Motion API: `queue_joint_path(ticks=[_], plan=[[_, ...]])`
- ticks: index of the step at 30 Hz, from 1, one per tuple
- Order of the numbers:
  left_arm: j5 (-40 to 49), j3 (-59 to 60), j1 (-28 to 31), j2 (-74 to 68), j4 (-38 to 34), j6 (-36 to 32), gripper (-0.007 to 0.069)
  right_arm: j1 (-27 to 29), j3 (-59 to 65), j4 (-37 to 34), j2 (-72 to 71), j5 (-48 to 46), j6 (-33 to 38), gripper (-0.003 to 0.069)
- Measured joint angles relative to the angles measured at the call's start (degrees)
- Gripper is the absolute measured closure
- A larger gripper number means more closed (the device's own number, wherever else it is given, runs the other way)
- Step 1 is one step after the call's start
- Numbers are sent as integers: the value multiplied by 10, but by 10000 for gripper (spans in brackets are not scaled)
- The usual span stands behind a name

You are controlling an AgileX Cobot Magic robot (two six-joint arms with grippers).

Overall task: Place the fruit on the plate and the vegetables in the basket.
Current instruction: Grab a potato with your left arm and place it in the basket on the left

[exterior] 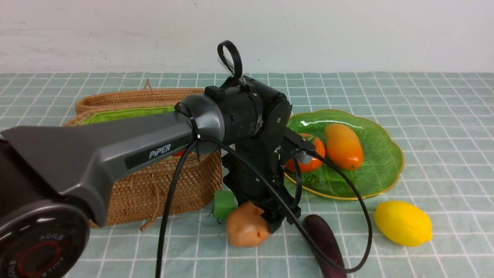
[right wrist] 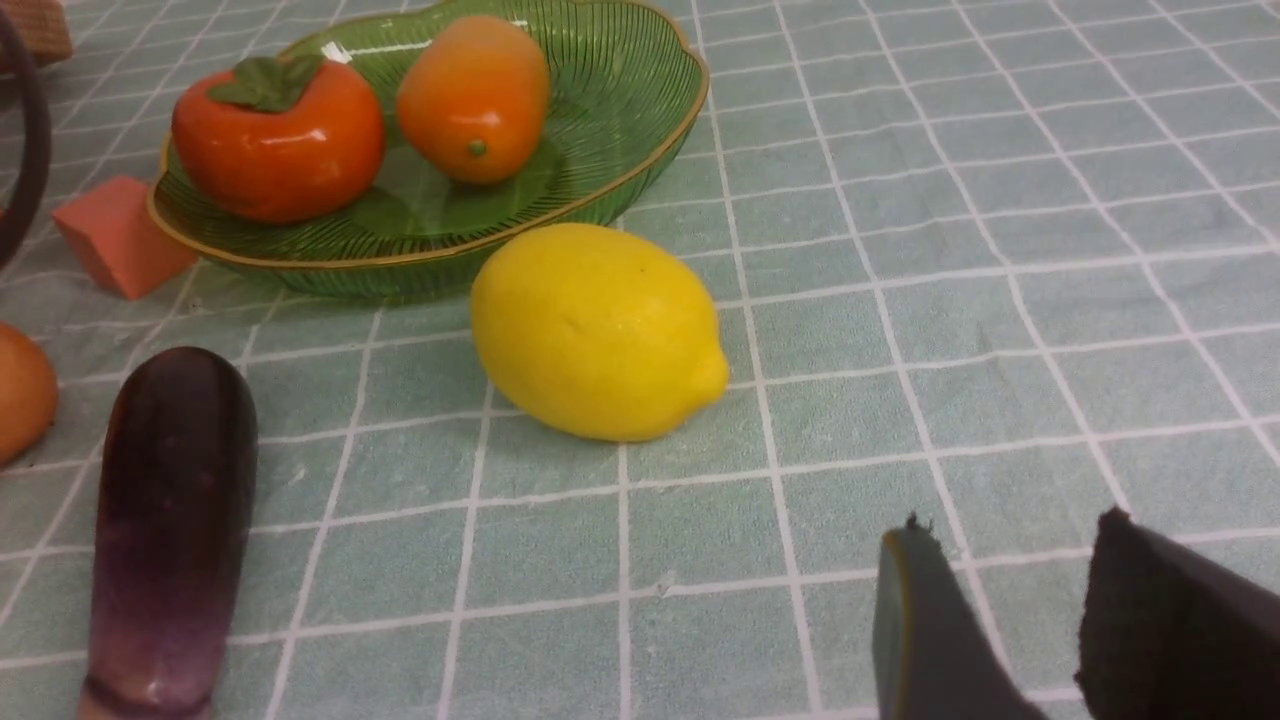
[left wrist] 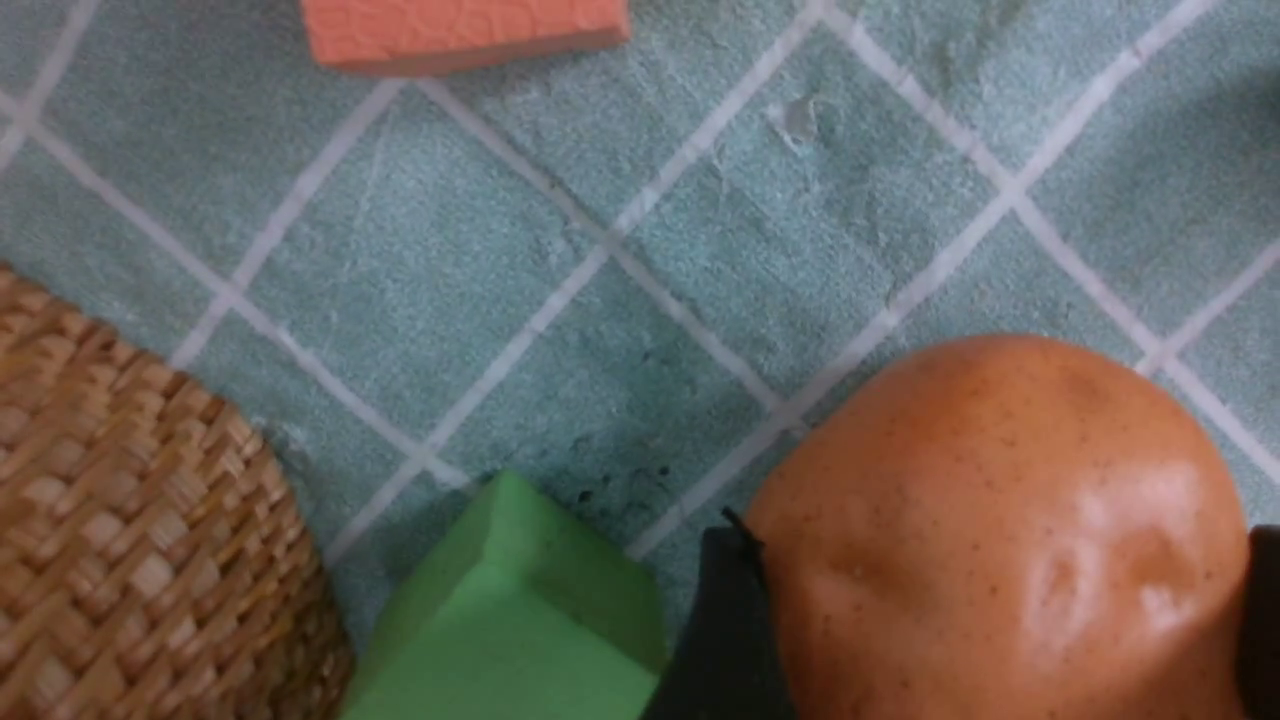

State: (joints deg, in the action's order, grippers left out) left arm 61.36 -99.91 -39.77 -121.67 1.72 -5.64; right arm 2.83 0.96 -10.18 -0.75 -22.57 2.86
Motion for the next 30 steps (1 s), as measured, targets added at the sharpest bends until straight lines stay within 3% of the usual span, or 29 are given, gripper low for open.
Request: queue_joint_path(ticks=[5,13,17,21,25,30], plan=[[67,-49,0,-6,-7,-3,60,0,0,0,0,0,0,417],[88,-118,0,41,-32,-16,60,0,0,0,0,0,0,417],[93,-122,-1,91,33,-5,60,0,0,0,0,0,0,417],[93,-123,5,160,224,120,60,0,0,0,0,0,0,417],[93,-126,23,174,348,216,60,0,0,0,0,0,0,417],[91,-112,52,161,384,244,60,0,0,0,0,0,0,417]])
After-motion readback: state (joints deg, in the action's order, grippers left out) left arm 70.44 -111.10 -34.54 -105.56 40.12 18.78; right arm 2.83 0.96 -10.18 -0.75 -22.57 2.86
